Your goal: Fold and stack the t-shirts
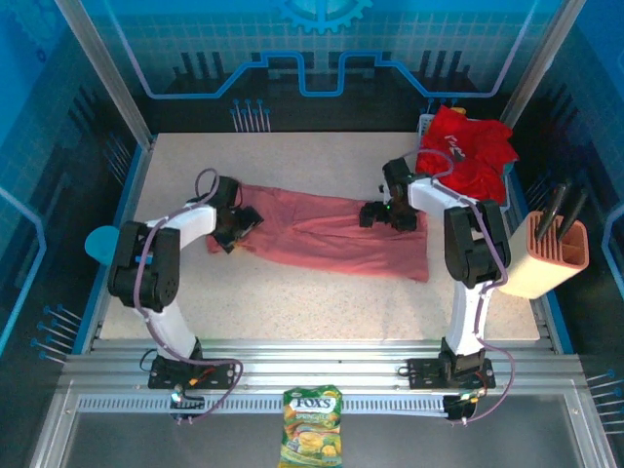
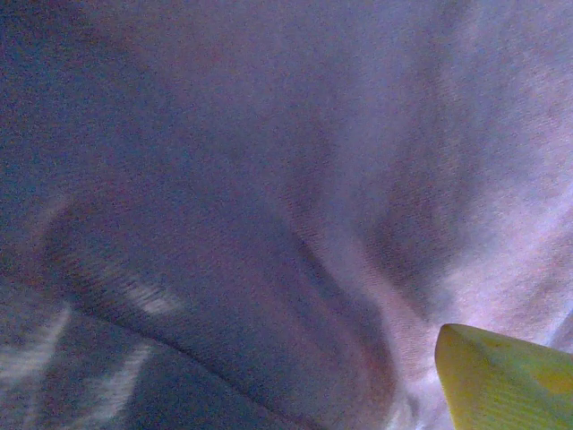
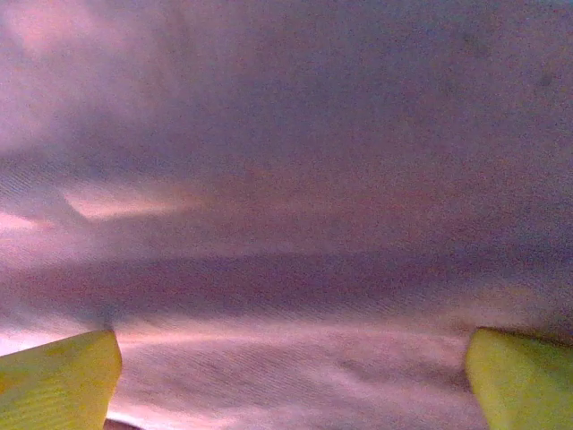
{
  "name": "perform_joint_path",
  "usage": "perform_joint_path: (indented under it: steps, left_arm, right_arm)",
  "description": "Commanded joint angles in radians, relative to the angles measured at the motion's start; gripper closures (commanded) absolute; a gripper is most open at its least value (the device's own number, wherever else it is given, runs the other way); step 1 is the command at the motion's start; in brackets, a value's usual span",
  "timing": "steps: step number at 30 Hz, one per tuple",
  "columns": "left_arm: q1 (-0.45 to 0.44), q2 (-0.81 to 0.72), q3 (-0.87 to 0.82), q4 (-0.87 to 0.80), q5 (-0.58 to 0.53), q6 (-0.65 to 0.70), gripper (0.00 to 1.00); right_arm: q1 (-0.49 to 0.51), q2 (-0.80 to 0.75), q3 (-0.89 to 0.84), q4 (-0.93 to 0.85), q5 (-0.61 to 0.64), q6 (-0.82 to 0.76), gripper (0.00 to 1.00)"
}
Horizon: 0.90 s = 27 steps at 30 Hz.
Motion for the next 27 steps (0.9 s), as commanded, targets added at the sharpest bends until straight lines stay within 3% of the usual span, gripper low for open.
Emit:
perform_joint_path:
  steps: [1,9,13,18,25,27]
  left_arm:
    - [0.011,0.103,0.112,-0.05,-0.024,0.056,0.16]
    - [0.018,0.302,0.427,-0.129,0.067,0.125,0.16]
    - [-0.007,0.393,0.605,-0.202,0.09,0.217,0.14]
    - [-0.042,0.462,0.735,-0.244,0.124,0.286,0.15]
    - [-0.052,0.49,0.851,-0.269,0.204,0.404,0.14]
    - [-0.052,0.506,0.915,-0.356,0.157,0.456,0.14]
  right_arm:
    - [0.002,-0.043,-0.097,-0.046,-0.099,0.068,0.0]
    - [0.117,-0.22,-0.345,0.017,-0.151,0.228,0.0]
    - [0.229,-0.266,-0.413,0.07,-0.117,0.326,0.0]
    - [0.384,-0.264,-0.418,0.131,-0.063,0.437,0.0]
    - [0.523,-0.243,-0.381,0.148,-0.002,0.517,0.0]
    - [0.539,-0.24,-0.363,0.11,0.023,0.52,0.0]
